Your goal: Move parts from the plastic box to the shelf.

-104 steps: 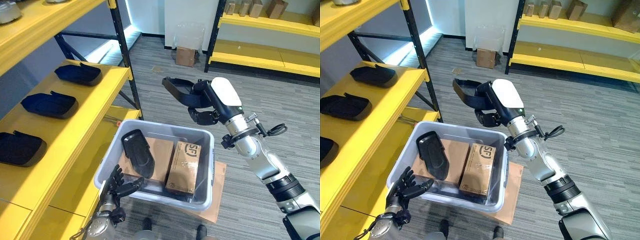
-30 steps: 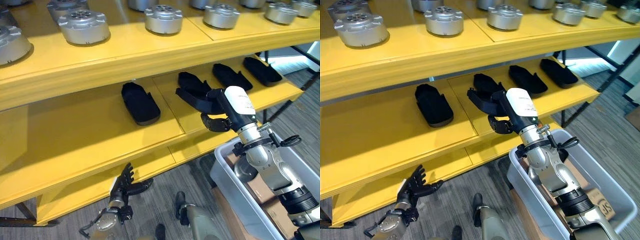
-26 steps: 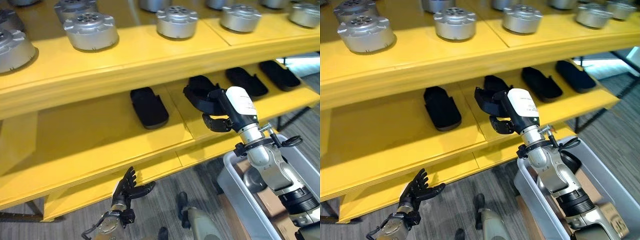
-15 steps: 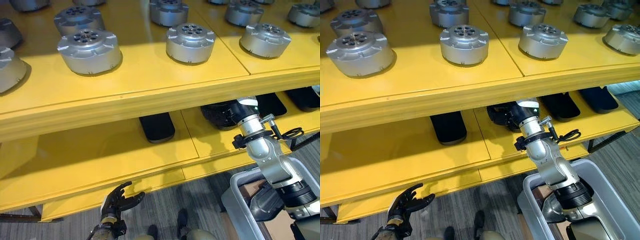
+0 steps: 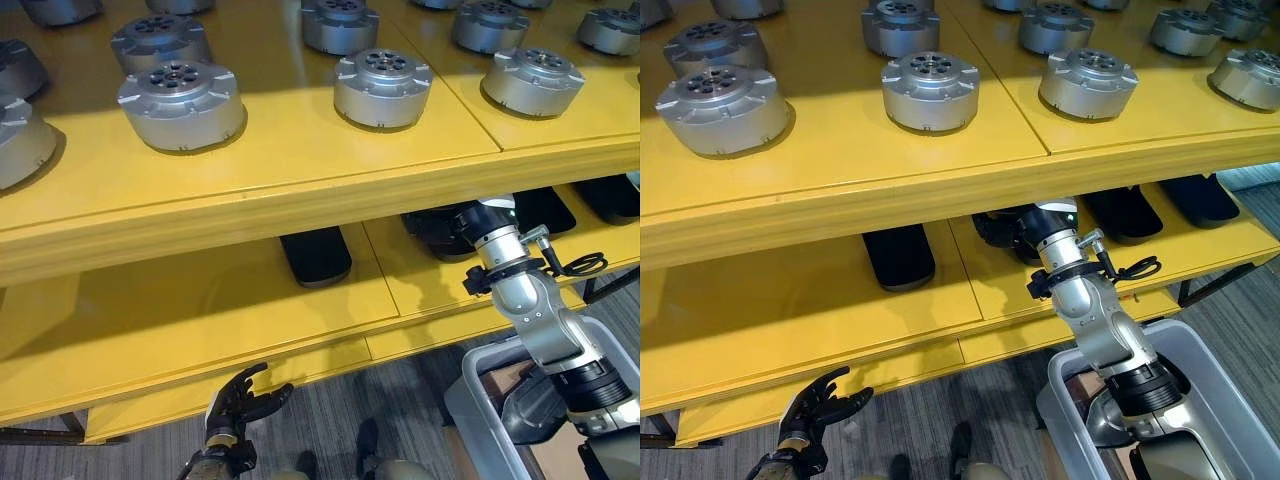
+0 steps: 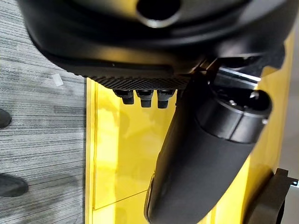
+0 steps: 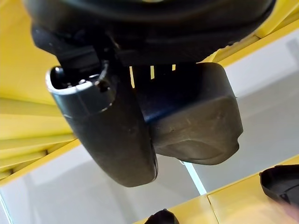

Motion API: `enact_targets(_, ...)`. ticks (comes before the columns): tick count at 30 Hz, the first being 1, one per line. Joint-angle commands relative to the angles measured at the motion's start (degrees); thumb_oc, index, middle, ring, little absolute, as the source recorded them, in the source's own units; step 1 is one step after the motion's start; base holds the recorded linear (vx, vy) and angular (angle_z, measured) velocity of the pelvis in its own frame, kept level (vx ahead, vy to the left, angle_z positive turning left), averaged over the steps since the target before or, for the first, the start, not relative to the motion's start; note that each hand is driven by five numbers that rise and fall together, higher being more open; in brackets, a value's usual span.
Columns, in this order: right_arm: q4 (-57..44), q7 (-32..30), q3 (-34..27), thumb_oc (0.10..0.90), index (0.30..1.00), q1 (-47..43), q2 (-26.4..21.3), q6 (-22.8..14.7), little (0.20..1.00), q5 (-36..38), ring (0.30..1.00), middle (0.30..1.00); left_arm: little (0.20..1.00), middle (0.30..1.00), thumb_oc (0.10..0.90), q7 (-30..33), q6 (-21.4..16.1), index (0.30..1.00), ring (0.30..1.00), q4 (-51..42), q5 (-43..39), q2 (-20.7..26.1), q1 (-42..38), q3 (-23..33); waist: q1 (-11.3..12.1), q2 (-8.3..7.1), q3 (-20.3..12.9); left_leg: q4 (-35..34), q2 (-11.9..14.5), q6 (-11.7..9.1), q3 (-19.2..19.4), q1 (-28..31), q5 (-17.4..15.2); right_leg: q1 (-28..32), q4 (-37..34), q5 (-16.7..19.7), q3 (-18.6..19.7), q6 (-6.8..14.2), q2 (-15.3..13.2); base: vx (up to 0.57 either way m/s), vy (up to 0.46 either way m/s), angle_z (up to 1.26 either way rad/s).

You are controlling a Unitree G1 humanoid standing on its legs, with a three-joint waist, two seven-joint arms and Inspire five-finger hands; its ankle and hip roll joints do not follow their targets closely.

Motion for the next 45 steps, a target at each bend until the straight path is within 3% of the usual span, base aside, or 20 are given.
enact_targets(1, -2.2, -5.41, -2.52, 0.4, 0.3, -11.6, -0.37, -4.56, 0.3, 1.76, 0.3, 0.3, 1.0, 1.0, 0.9, -0.99, -7.38, 1.0, 1.0, -7.86, -0.17, 2.44, -6.3, -0.25, -1.13, -1.11, -8.44, 7.44, 1.82, -2.27, -1.64, -2.7, -5.43, 1.72, 5.75, -8.15, 0.71, 6.43, -4.84, -0.08, -0.091, 0.38)
enact_targets(2, -2.3, -5.5, -2.64, 0.4, 0.3, -11.84, -0.74, -4.85, 0.3, 2.01, 0.3, 0.3, 1.0, 1.0, 0.9, -0.97, -7.65, 1.0, 1.0, -7.32, -0.61, 2.54, -6.68, -0.05, -0.73, -1.51, -7.23, 12.72, 1.07, -3.37, -1.88, -5.5, -5.84, 1.77, 6.02, -8.72, 1.13, 5.75, -4.85, -0.07, -0.061, 0.38)
enact_targets(3, -2.28, -5.51, -2.69, 0.4, 0.3, -11.89, -0.76, -4.87, 0.3, 2.02, 0.3, 0.3, 1.0, 1.0, 0.9, -0.98, -7.66, 1.0, 1.0, -7.28, -0.62, 2.56, -6.78, -0.06, -0.9, -1.48, -7.28, 13.83, 1.06, -3.38, -2.09, -6.25, -6.32, 1.58, 6.13, -8.78, 0.94, 5.74, -4.86, -0.11, -0.091, 0.33)
enact_targets(6, -2.35, -6.29, -3.19, 0.4, 0.3, -12.88, -2.33, -5.11, 0.3, 2.41, 0.3, 0.3, 1.0, 1.0, 0.9, -1.41, -7.82, 1.0, 1.0, -7.07, -1.46, 2.95, -7.87, -0.48, -0.45, -1.83, -5.01, 23.72, 0.92, -5.19, -2.62, -11.77, -4.76, 1.59, 6.92, -8.94, -0.66, 4.58, -5.55, -0.11, -0.016, 0.4)
enact_targets(8, -1.53, -7.64, -3.75, 0.4, 0.3, -13.56, -3.52, -4.7, 0.3, 2.48, 0.3, 0.3, 1.0, 1.0, 0.9, -1.77, -7.71, 1.0, 1.0, -7.69, -2.06, 3.18, -7.53, -0.53, -1.23, -2.19, -5.02, 20.31, 9.13, -5.82, -2.21, -12.36, -2.22, 1.07, 8.2, -9.49, -1.91, 5.57, -7.04, -0.05, 0.083, 0.4)
enact_targets(9, -1.48, -7.68, -3.66, 0.4, 0.3, -13.57, -3.52, -4.71, 0.3, 2.49, 0.3, 0.3, 1.0, 1.0, 0.9, -1.77, -7.7, 1.0, 1.0, -7.73, -2.07, 3.16, -7.45, -0.52, -1.13, -2.12, -5.03, 19.61, 9.34, -5.99, -2.07, -11.86, -2.02, 1.09, 8.34, -9.65, -1.82, 5.47, -6.86, 0.03, 0.095, 0.42)
enact_targets(10, -1.25, -8.03, -3.53, 0.4, 0.3, -13.75, -3.59, -4.62, 0.3, 2.7, 0.3, 0.3, 1.0, 1.0, 0.9, -1.47, -7.72, 1.0, 1.0, -7.74, -2.23, 3.26, -7.32, -0.59, -1.5, -1.89, -5.48, 15.78, 13.9, -6.57, -1.77, -11.15, 0.58, 0.88, 9.09, -10.3, -2.17, 6.17, -7.49, 0.05, 0.233, 0.28)
enact_targets(11, -1.17, -8.65, -3.47, 0.4, 0.3, -13.83, -4.48, -4.02, 0.3, 2.52, 0.3, 0.3, 1.0, 1.0, 0.9, -0.81, -7.61, 1.0, 1.0, -7.36, -2.71, 3.22, -7.32, -0.95, -2.02, -0.56, -5.83, 8.5, 20.47, -7.72, 0.17, -11.43, 6.93, 0.02, 10.97, -11.56, -3.21, 7.76, -8.68, 0.05, 0.229, 0.12)
enact_targets(13, -1.15, -8.61, -3.42, 0.4, 0.3, -13.88, -5.15, -3.66, 0.3, 2.29, 0.3, 0.3, 1.0, 1.0, 0.9, -0.76, -7.55, 1.0, 1.0, -7.2, -2.69, 3.13, -7.53, -1.3, -1.99, 0.55, -5.94, 4.13, 22.27, -8.83, 0.68, -11.14, 10.48, -0.96, 12.88, -12.45, -3.03, 8.05, -9.06, 0.05, 0.27, 0.29)
enact_targets(14, -1.27, -8.4, -3.9, 0.4, 0.3, -13.45, -6.3, -3.33, 0.3, 1.37, 0.3, 0.3, 1.0, 1.0, 0.9, -0.85, -7.67, 1.0, 1.0, -7.09, -2.64, 2.94, -8.11, -1.57, -2.4, 2.16, -6.38, -0.17, 22.58, -10.06, 2.99, -9.57, 10.54, -2.43, 15.32, -12.83, -3.64, 8.93, -9.81, 0.07, 0.36, 0.34)
enact_targets(16, -1.12, -8.39, -4.4, 0.4, 0.3, -12.07, -6.2, -3.35, 0.3, 0.53, 0.3, 0.3, 1.0, 1.0, 0.9, -0.9, -7.9, 1.0, 1.0, -6.9, -2.37, 2.55, -7.94, -1.76, -2.06, 3.12, -6.96, -0.39, 21.49, -10.22, 2.39, -8.53, 8.5, -2.88, 16.08, -12.7, -2.01, 9.38, -10.32, 0.11, 0.31, -0.06)
enact_targets(18, -1.21, -8.42, -5.23, 0.4, 0.3, -11.22, -5.93, -3.07, 0.3, 0.41, 0.3, 0.3, 1.0, 1.0, 0.9, -0.89, -7.92, 1.0, 1.0, -7.1, -2.72, 2.47, -8.12, -1.91, -1.73, 2.92, -7.14, 0.2, 20.27, -9.83, 2.7, -8.11, 7.34, -2.59, 16.28, -12.21, -1.79, 10.02, -11.7, 0.1, 0.214, -0.36)
enact_targets(22, -2.23, -8.87, -7.48, 0.4, 0.3, -9.14, -5.46, -2.28, 0.3, -0.87, 0.3, 0.3, 1.0, 1.0, 0.9, -1.05, -7.98, 1.0, 1.0, -7.21, -2.18, 3.75, -8.92, -1.7, -1.25, 0.67, -6.77, 3.42, 16.3, -8.59, 3.72, -8.03, 3.31, 0.36, 13.82, -9.48, -1.13, 12.19, -15.64, 0.11, 0.219, -0.07)
enact_targets(24, -2.95, -9.96, -7.51, 0.4, 0.3, -9.3, -5.8, -1.59, 0.3, -5.86, 0.3, 0.3, 1.0, 1.0, 0.9, -1.02, -7.97, 1.0, 1.0, -7.2, -1.39, 4.76, -9.68, -2.17, -0.7, -0.65, -6.68, 5.6, 13.73, -7.63, 4.54, -8.19, 0.85, 2.19, 11.06, -7.45, -1.14, 13.57, -18.37, 0.11, 0.273, 0.15)
enact_targets(29, -3.39, -9.77, -7.64, 0.4, 0.3, -9.74, -5.49, -1.5, 0.3, -6.89, 0.3, 0.3, 1.0, 1.0, 0.9, -1.38, -8.0, 1.0, 1.0, -7.01, -0.7, 5.31, -10.66, -2.66, -0.28, -2.29, -7.25, 8.52, 10.9, -6.61, 5.13, -9.25, -1.89, 3.14, 8.44, -4.11, -1.7, 14.99, -21.43, 0.06, 0.154, 0.05)
enact_targets(38, -2.49, -10.01, -5.12, 0.4, 0.3, -14.13, -4.59, -0.95, 0.3, -9.35, 0.3, 0.3, 1.0, 1.0, 0.9, -1.48, -7.75, 1.0, 1.0, -6.84, -0.73, 5.4, -10.61, -2.8, 0.79, -4.88, -7.97, 11.37, 10.37, -5.61, 6.48, -9.39, -4.36, 3.18, 7.78, -1.64, -1.63, 15.81, -22.57, 0.04, 0.047, 0.01)
enact_targets(45, -0.28, -9.17, -1.05, 0.4, 0.3, -19.41, -2.85, -1.2, 0.3, -9.85, 0.3, 0.3, 1.0, 1.0, 0.9, -1.56, -7.71, 1.0, 1.0, -7.54, -1.25, 4.8, -9.58, -2.32, 1.47, -5.73, -8.92, 10.19, 11.3, -5.84, 7.11, -7.41, -4.34, 4.22, 7.39, -1.61, -1.64, 15.85, -21.94, 0.04, -0.011, -0.09)
